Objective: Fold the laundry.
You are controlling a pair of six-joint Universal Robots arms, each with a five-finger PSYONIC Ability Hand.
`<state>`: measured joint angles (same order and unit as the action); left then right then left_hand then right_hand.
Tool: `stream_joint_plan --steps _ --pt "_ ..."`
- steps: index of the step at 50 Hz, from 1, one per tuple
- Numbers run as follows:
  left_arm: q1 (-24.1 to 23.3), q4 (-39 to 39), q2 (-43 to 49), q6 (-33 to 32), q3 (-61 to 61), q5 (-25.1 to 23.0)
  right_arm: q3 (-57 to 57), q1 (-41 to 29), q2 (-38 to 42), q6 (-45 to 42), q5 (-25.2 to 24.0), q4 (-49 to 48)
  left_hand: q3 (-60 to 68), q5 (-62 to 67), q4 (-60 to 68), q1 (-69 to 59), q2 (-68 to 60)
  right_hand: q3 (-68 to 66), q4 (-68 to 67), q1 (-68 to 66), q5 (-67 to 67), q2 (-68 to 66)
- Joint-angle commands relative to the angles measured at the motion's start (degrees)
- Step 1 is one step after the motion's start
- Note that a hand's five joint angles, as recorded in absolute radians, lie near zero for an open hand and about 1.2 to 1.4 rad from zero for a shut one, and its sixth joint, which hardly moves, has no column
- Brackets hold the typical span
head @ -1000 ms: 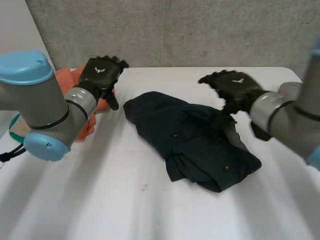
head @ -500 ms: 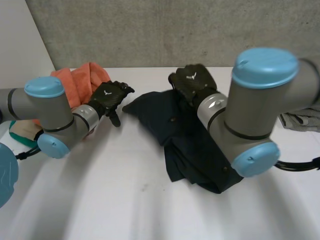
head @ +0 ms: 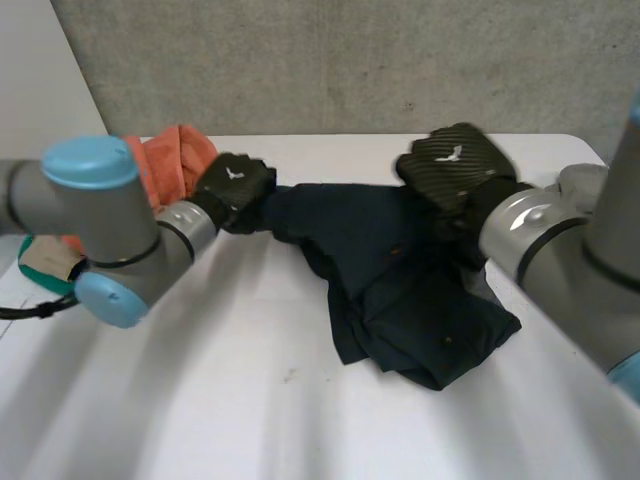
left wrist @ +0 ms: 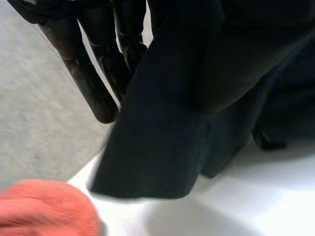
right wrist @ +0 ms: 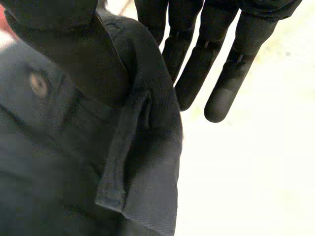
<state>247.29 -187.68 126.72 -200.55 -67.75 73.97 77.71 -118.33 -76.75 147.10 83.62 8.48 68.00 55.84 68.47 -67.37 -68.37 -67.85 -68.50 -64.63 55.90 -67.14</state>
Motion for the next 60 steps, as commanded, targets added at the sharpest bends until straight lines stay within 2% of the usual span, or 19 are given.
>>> stream_joint_plan --steps 1,5,8,12,13,15,17,20,24,28,34,38,45,53,54,57,58,60 --pt "0.1 0.3 -10.3 -0.4 -3.4 0.3 -4.4 5.7 1.2 -7.7 0.3 0.1 12.0 14.2 11.5 -12.6 -11.6 -12.1 -11.5 -15.4 14.1 -12.9" --pt "0.1 -1.5 -9.7 -1.5 1.7 0.4 -13.9 5.7 9.9 -7.1 0.7 -4.7 12.0 14.2 11.5 -12.6 -11.6 -12.1 -11.5 -15.4 14.1 -12.9" --pt "0.0 -5.1 -5.4 -2.5 11.4 2.3 -19.3 5.7 13.3 -6.2 1.3 -10.0 12.0 14.2 11.5 -12.6 -11.6 -12.1 -11.5 -15.4 14.1 -12.9" --pt "-0.7 -11.9 -0.9 -2.9 24.1 8.9 -26.7 5.7 16.1 -5.6 2.4 -24.1 12.0 14.2 11.5 -12.6 -11.6 -12.1 -11.5 -15.4 14.1 -12.9" --pt "-0.8 -13.6 -0.5 -2.9 26.3 10.2 -28.6 5.7 16.8 -5.7 2.5 -31.3 12.0 14.2 11.5 -12.6 -11.6 -12.1 -11.5 -15.4 14.1 -12.9" --pt "-1.0 -18.4 -0.1 -2.7 30.3 13.2 -29.6 5.6 17.1 -5.7 1.6 -38.3 12.0 14.2 11.5 -12.6 -11.6 -12.1 -11.5 -15.4 14.1 -12.9" --pt "-1.1 -21.6 -0.2 -2.6 31.2 13.9 -31.1 5.7 17.6 -5.5 0.5 -46.7 12.0 14.2 11.5 -12.6 -11.6 -12.1 -11.5 -15.4 14.1 -12.9" --pt "-1.5 -25.7 -1.2 -2.2 31.1 14.4 -32.7 5.7 18.3 -5.1 -1.2 -49.3 12.0 14.2 11.5 -12.6 -11.6 -12.1 -11.5 -15.4 14.1 -12.9" --pt "-3.2 -26.0 -3.9 -2.2 27.6 14.0 -33.1 5.7 19.0 -2.2 -2.8 -47.6 12.0 14.2 11.5 -12.6 -11.6 -12.1 -11.5 -15.4 14.1 -12.9" --pt "-3.6 -25.6 -6.5 -2.4 17.9 13.6 -29.8 6.0 18.6 0.8 -3.0 -42.4 12.0 14.2 11.5 -12.6 -11.6 -12.1 -11.5 -15.4 14.1 -12.9" --pt "-3.7 -23.7 -11.4 -2.5 2.6 12.2 -17.5 6.4 15.3 1.1 -3.1 -32.7 12.0 14.2 11.5 -12.6 -11.6 -12.1 -11.5 -15.4 14.1 -12.9" --pt "-4.1 -17.9 -13.2 -3.0 -10.5 12.1 -8.8 6.6 14.3 0.4 -3.1 -27.0 12.0 14.2 11.5 -12.6 -11.6 -12.1 -11.5 -15.4 14.1 -12.9" --pt "-6.6 -10.0 -17.2 -3.5 -24.6 12.1 3.0 9.9 11.6 -4.8 -2.8 -14.4 12.0 14.2 11.5 -12.6 -11.6 -12.1 -11.5 -15.4 14.1 -12.9" --pt "-8.2 5.9 -33.4 -3.8 -34.8 12.2 13.2 13.6 -1.7 -14.0 -2.8 1.4 12.0 14.2 11.5 -12.6 -11.6 -12.1 -11.5 -15.4 14.1 -12.9" --pt "-8.8 11.1 -37.0 -3.9 -35.4 12.2 13.9 13.9 -3.1 -15.1 -2.8 3.5 12.0 14.2 11.5 -12.6 -11.6 -12.1 -11.5 -15.4 14.1 -12.9" --pt "-9.6 20.3 -41.0 -4.0 -35.9 12.1 17.3 14.6 -8.3 -19.6 -3.2 12.3 12.0 14.2 11.5 -12.6 -11.6 -12.1 -11.5 -15.4 14.1 -12.9" --pt "-10.6 26.8 -42.2 -3.9 -35.9 11.8 18.2 14.8 -9.5 -20.8 -3.5 14.6 12.0 14.2 11.5 -12.6 -11.6 -12.1 -11.5 -15.4 14.1 -12.9" --pt "-12.3 32.1 -42.8 -3.9 -35.8 11.3 21.0 15.4 -12.8 -23.8 -3.9 20.6 12.0 14.2 11.5 -12.6 -11.6 -12.1 -11.5 -15.4 14.1 -12.9"
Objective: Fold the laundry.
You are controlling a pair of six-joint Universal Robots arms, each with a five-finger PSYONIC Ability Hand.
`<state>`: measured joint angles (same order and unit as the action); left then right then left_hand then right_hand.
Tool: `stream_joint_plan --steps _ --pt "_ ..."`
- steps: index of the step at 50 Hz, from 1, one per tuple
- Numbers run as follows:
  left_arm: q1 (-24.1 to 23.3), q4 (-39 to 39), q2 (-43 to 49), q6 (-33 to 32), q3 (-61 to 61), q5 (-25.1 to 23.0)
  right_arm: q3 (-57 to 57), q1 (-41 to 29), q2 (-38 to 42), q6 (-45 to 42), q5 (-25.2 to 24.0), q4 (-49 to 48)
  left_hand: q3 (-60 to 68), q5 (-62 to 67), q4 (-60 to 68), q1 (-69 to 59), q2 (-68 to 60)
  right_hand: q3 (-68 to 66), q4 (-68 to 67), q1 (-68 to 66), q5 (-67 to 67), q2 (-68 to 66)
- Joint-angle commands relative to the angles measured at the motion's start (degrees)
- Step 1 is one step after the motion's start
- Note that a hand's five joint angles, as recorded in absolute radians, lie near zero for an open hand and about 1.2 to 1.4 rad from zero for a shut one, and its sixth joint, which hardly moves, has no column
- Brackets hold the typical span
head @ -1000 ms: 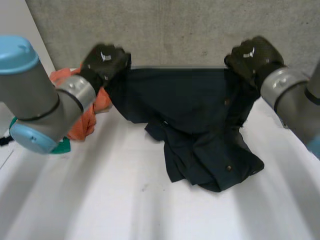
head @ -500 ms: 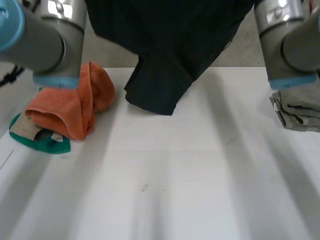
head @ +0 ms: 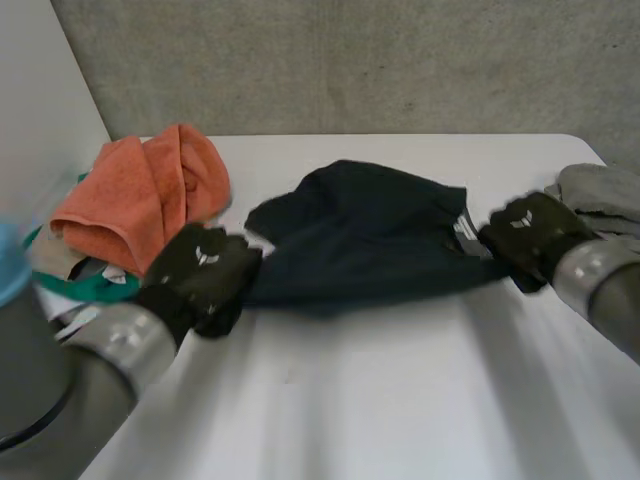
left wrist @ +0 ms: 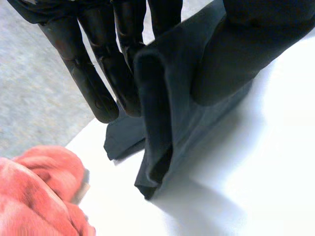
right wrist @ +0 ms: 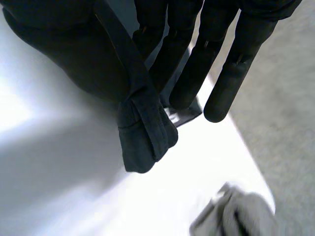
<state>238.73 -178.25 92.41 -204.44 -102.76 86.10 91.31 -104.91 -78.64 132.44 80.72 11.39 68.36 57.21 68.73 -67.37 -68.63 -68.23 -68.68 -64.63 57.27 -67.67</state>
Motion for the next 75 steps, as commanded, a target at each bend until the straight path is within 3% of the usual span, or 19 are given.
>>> stream_joint_plan --steps 1,2,5,13,21,26,30,33,34,35,37,40,47,55,67,73,75 --pt "-4.8 25.1 -8.6 0.0 -0.7 -1.2 8.2 2.2 -11.8 -10.2 -1.2 19.3 11.6 12.8 11.3 -12.6 -11.4 -11.8 -11.3 -15.4 12.7 -12.3" --pt "-6.6 28.1 -8.5 0.1 -0.5 -2.2 8.8 2.3 -12.3 -11.0 -1.2 20.5 11.6 12.8 11.3 -12.6 -11.4 -11.8 -11.3 -15.4 12.7 -12.3" --pt "-8.4 27.3 -7.7 0.0 -0.2 -2.5 10.6 2.2 -13.3 -12.4 -2.8 21.0 11.6 12.8 11.3 -12.6 -11.4 -11.8 -11.3 -15.4 12.7 -12.3" --pt "-8.1 13.5 3.8 -3.0 2.8 -0.6 10.9 2.5 -7.8 -12.0 -3.8 15.2 11.6 12.8 11.3 -12.6 -11.4 -11.8 -11.3 -15.4 12.7 -12.3" --pt "-5.0 1.9 19.6 -12.9 16.2 5.2 6.3 1.8 -0.2 -6.4 -2.7 2.7 11.6 12.8 11.3 -12.6 -11.4 -11.8 -11.3 -15.4 12.7 -12.3" --pt "-2.4 -5.6 29.6 -17.9 30.9 5.9 -5.3 1.6 8.3 -3.7 -0.1 -5.8 11.6 12.8 11.3 -12.6 -11.4 -11.8 -11.3 -15.4 12.7 -12.3" --pt "0.2 -15.1 31.5 -18.7 44.2 6.2 -19.6 0.9 11.3 1.1 5.1 -12.2 11.6 12.8 11.3 -12.6 -11.4 -11.8 -11.3 -15.4 12.7 -12.3" --pt "1.4 -26.5 31.4 -17.9 50.1 6.5 -28.0 -1.4 11.6 7.2 6.2 -22.8 11.6 12.8 11.3 -12.6 -11.4 -11.8 -11.3 -15.4 12.7 -12.3" --pt "1.3 -29.3 31.4 -17.3 50.9 6.5 -30.0 -2.2 11.5 10.3 5.7 -30.5 11.6 12.8 11.3 -12.6 -11.4 -11.8 -11.3 -15.4 12.7 -12.3" --pt "1.4 -34.7 31.2 -15.2 51.3 6.2 -30.7 -2.3 11.3 13.9 5.0 -40.2 11.6 12.8 11.3 -12.6 -11.4 -11.8 -11.3 -15.4 12.7 -12.3" --pt "1.3 -40.0 29.0 -10.7 51.2 6.3 -30.9 -2.4 11.4 15.5 4.8 -45.3 11.6 12.8 11.3 -12.6 -11.4 -11.8 -11.3 -15.4 12.7 -12.3" --pt "1.2 -39.6 25.8 -7.4 50.7 6.5 -32.0 -3.1 12.5 16.9 4.5 -52.7 11.6 12.8 11.3 -12.6 -11.4 -11.8 -11.3 -15.4 12.7 -12.3" --pt "1.8 -33.8 23.3 -5.8 44.5 6.7 -34.3 -5.6 16.6 16.9 4.9 -49.7 11.6 12.8 11.3 -12.6 -11.4 -11.8 -11.3 -15.4 12.7 -12.3" --pt "1.7 -27.6 23.6 -5.5 31.2 6.2 -26.8 -5.5 18.3 16.4 4.3 -46.9 11.6 12.8 11.3 -12.6 -11.4 -11.8 -11.3 -15.4 12.7 -12.3" --pt "-2.8 -22.5 16.9 -5.4 5.9 5.3 -8.9 -5.3 18.5 10.0 3.7 -27.3 11.6 12.8 11.3 -12.6 -11.4 -11.8 -11.3 -15.4 12.7 -12.3" --pt "-4.8 -15.1 7.9 -5.6 -0.5 5.3 -0.7 -5.0 6.9 -0.6 5.0 -14.2 11.6 12.8 11.3 -12.6 -11.4 -11.8 -11.3 -15.4 12.7 -12.3" --pt "-5.6 -9.5 3.6 -5.9 -1.6 5.4 1.2 -4.8 3.1 -3.1 5.1 -10.0 11.6 12.8 11.3 -12.6 -11.4 -11.8 -11.3 -15.4 12.7 -12.3"
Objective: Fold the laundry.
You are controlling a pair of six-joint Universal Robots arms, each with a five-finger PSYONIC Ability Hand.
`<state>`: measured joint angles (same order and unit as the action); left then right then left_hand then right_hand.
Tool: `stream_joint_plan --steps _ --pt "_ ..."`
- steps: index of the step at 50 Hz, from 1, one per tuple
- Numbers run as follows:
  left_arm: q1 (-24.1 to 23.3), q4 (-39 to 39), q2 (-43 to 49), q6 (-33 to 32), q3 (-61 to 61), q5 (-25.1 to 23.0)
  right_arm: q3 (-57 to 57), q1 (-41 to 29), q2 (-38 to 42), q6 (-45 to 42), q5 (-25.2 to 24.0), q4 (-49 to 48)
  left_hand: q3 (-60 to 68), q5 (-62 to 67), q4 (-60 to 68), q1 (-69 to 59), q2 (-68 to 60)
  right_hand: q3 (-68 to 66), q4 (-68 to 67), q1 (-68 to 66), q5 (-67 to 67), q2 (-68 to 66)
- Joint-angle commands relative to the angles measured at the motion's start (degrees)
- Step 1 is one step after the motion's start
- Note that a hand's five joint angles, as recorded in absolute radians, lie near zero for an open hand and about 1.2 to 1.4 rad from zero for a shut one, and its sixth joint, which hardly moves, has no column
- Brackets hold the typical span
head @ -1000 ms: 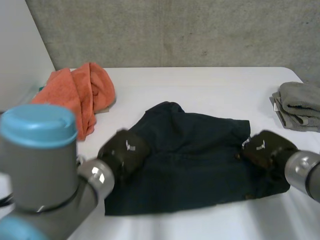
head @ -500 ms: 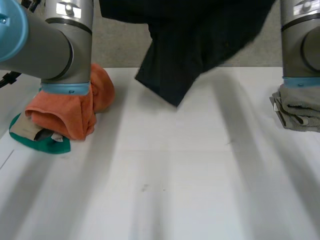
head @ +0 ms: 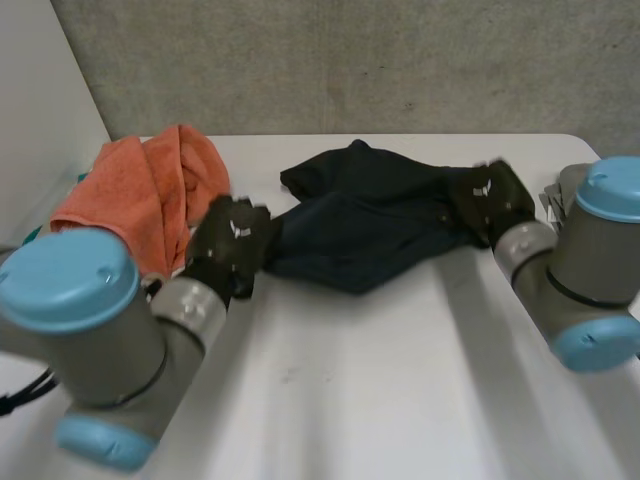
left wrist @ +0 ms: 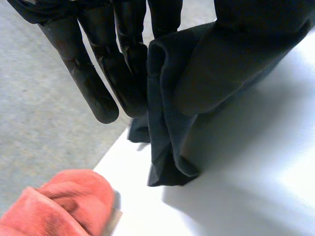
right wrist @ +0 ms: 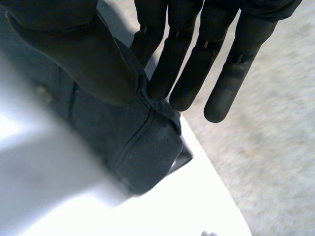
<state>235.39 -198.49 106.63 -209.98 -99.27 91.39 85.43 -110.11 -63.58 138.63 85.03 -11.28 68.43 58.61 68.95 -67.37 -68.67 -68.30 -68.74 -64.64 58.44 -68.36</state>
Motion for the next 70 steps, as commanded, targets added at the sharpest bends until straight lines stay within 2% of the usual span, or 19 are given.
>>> stream_joint_plan --steps 1,5,6,10,11,16,23,34,41,45,47,51,54,55,56,57,60,64,70 --pt "-2.5 13.0 -12.0 -0.4 -5.1 0.1 8.8 0.9 -15.7 -11.7 0.8 17.4 11.6 11.4 11.0 -12.6 -11.3 -11.7 -11.3 -15.4 11.6 -11.6" --pt "-4.1 29.3 -18.1 -0.6 -4.7 0.0 11.8 2.4 -25.0 -16.0 0.6 30.9 11.6 11.4 11.0 -12.6 -11.3 -11.7 -11.3 -15.4 11.6 -11.6" --pt "-5.1 36.6 -19.8 -0.7 -4.4 -0.2 12.3 2.7 -26.6 -16.5 0.1 33.5 11.6 11.4 11.0 -12.6 -11.3 -11.7 -11.3 -15.4 11.6 -11.6" --pt "-8.6 48.7 -22.1 -0.4 -2.8 -1.3 14.1 4.9 -32.5 -18.4 -1.0 41.9 11.6 11.4 11.0 -12.6 -11.3 -11.7 -11.3 -15.4 11.6 -11.6" --pt "-9.1 48.5 -22.2 -0.4 -2.4 -1.6 14.4 5.3 -32.8 -18.6 -1.5 42.4 11.6 11.4 11.0 -12.6 -11.3 -11.7 -11.3 -15.4 11.6 -11.6" --pt "-10.0 41.7 -20.9 -0.8 -1.9 -1.6 17.0 6.4 -32.9 -19.0 -4.1 42.0 11.6 11.4 11.0 -12.6 -11.3 -11.7 -11.3 -15.4 11.6 -11.6" --pt "-9.5 29.0 -9.8 -2.5 2.8 -1.3 18.5 10.4 -30.7 -18.5 -4.6 37.1 11.6 11.4 11.0 -12.6 -11.3 -11.7 -11.3 -15.4 11.6 -11.6" --pt "-3.4 12.7 9.4 -8.1 17.5 -1.8 16.7 10.7 -23.1 -14.4 -4.4 21.0 11.6 11.4 11.0 -12.6 -11.3 -11.7 -11.3 -15.4 11.6 -11.6" --pt "-1.8 9.3 20.3 -8.5 31.8 -1.4 11.6 10.2 -13.6 -8.2 -4.3 14.0 11.6 11.4 11.0 -12.6 -11.3 -11.7 -11.3 -15.4 11.6 -11.6" --pt "-1.1 8.7 21.5 -9.1 34.0 -2.2 8.5 10.3 -11.6 -6.6 -4.6 9.5 11.6 11.4 11.0 -12.6 -11.3 -11.7 -11.3 -15.4 11.6 -11.6" --pt "-0.6 6.6 22.5 -9.8 37.2 -2.3 3.2 10.3 -8.6 -6.2 -3.9 3.5 11.6 11.4 11.0 -12.6 -11.3 -11.7 -11.3 -15.4 11.6 -11.6" --pt "1.9 -5.0 26.4 -11.3 49.9 -1.0 -9.5 8.8 -2.3 -5.6 -1.1 -5.3 11.6 11.4 11.0 -12.6 -11.3 -11.7 -11.3 -15.4 11.6 -11.6" --pt "3.7 -14.4 23.7 -12.1 57.2 1.1 -20.6 4.9 -1.4 -1.2 2.0 -14.6 11.6 11.4 11.0 -12.6 -11.3 -11.7 -11.3 -15.4 11.6 -11.6" --pt "3.8 -14.6 23.5 -12.0 57.3 1.2 -24.5 3.5 -1.3 1.7 2.4 -19.8 11.6 11.4 11.0 -12.6 -11.3 -11.7 -11.3 -15.4 11.6 -11.6" --pt "3.9 -17.9 20.7 -11.2 57.8 1.6 -25.4 3.2 -1.3 2.8 2.4 -21.7 11.6 11.4 11.0 -12.6 -11.3 -11.7 -11.3 -15.4 11.6 -11.6" --pt "4.0 -19.0 19.2 -10.4 57.7 1.7 -27.1 2.5 -1.6 6.0 2.2 -26.7 11.6 11.4 11.0 -12.6 -11.3 -11.7 -11.3 -15.4 11.6 -11.6" --pt "4.0 -20.7 14.7 -6.0 57.1 1.9 -28.7 2.4 -2.3 9.8 2.2 -31.7 11.6 11.4 11.0 -12.6 -11.3 -11.7 -11.3 -15.4 11.6 -11.6" --pt "4.3 -19.8 10.5 -1.8 52.4 1.5 -32.5 1.9 -1.9 12.3 1.8 -31.6 11.6 11.4 11.0 -12.6 -11.3 -11.7 -11.3 -15.4 11.6 -11.6" --pt "3.7 -19.2 7.2 -1.5 40.3 1.8 -32.7 1.2 1.6 12.4 -0.2 -27.2 11.6 11.4 11.0 -12.6 -11.3 -11.7 -11.3 -15.4 11.6 -11.6"
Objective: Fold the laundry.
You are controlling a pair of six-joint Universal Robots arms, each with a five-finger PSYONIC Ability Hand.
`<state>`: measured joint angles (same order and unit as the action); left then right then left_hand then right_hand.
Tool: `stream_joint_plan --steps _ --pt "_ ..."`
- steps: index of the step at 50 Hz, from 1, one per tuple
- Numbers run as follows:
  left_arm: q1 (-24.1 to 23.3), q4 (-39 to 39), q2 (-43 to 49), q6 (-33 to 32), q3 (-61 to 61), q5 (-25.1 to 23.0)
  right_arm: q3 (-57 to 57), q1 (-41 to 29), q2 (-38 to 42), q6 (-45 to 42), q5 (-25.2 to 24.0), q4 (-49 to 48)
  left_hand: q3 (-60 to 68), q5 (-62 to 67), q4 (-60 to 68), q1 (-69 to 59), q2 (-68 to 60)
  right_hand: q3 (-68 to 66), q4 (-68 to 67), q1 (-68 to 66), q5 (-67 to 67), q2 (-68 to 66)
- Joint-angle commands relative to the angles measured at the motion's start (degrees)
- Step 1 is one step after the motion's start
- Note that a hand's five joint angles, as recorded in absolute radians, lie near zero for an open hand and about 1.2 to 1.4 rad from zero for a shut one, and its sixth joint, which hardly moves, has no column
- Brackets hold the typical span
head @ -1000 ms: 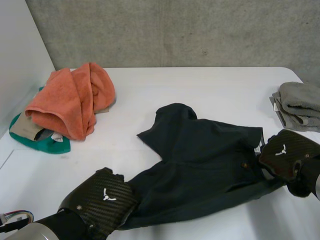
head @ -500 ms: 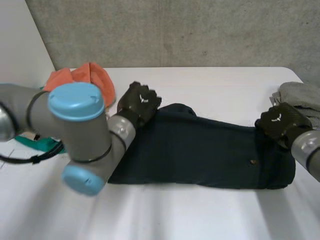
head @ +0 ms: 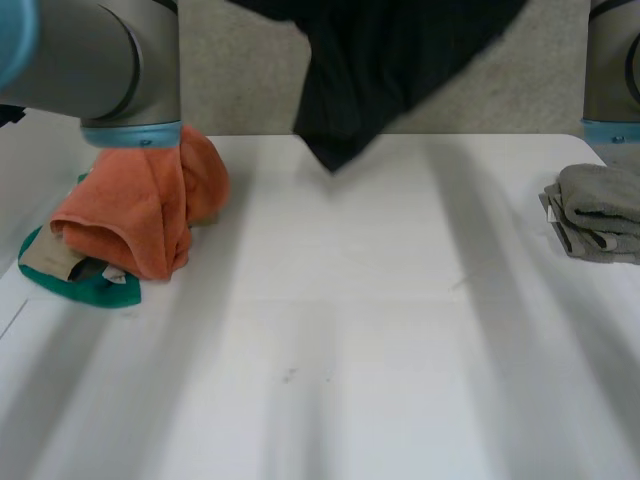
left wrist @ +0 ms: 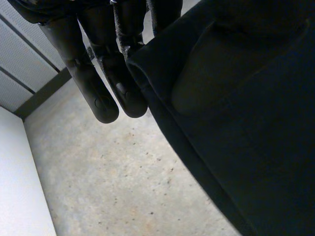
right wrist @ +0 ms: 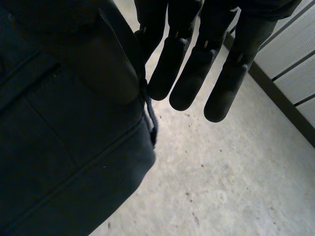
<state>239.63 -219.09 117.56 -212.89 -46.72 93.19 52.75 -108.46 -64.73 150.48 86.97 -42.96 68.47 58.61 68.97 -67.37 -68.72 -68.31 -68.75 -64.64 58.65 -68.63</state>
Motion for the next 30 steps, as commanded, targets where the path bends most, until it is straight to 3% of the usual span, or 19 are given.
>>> stream_joint_plan --steps 1,9,16,23,30 --pt "-0.6 1.5 -3.9 1.4 -13.9 0.1 0.5 -0.4 3.1 0.5 -2.4 4.9 11.5 11.4 11.0 -12.6 -11.3 -11.7 -11.3 -15.4 11.4 -11.4" --pt "-0.7 4.7 -5.0 1.8 -30.5 -0.2 13.0 -0.4 8.5 -0.1 -5.6 7.3 11.5 11.4 11.0 -12.6 -11.3 -11.7 -11.3 -15.4 11.4 -11.4" --pt "-0.7 4.8 -1.4 1.8 -42.1 -2.3 22.3 -0.6 13.0 -4.5 -4.7 15.7 11.5 11.4 11.0 -12.6 -11.3 -11.7 -11.3 -15.4 11.4 -11.4" --pt "-0.6 6.4 0.4 1.8 -47.4 -3.3 27.4 0.1 10.8 -9.6 -1.8 24.8 11.5 11.4 11.0 -12.6 -11.3 -11.7 -11.3 -15.4 11.4 -11.4" --pt "-0.9 14.6 -9.8 1.8 -52.8 -3.4 33.6 0.4 1.0 -10.9 -2.7 32.3 11.5 11.4 11.0 -12.6 -11.3 -11.7 -11.3 -15.4 11.4 -11.4"
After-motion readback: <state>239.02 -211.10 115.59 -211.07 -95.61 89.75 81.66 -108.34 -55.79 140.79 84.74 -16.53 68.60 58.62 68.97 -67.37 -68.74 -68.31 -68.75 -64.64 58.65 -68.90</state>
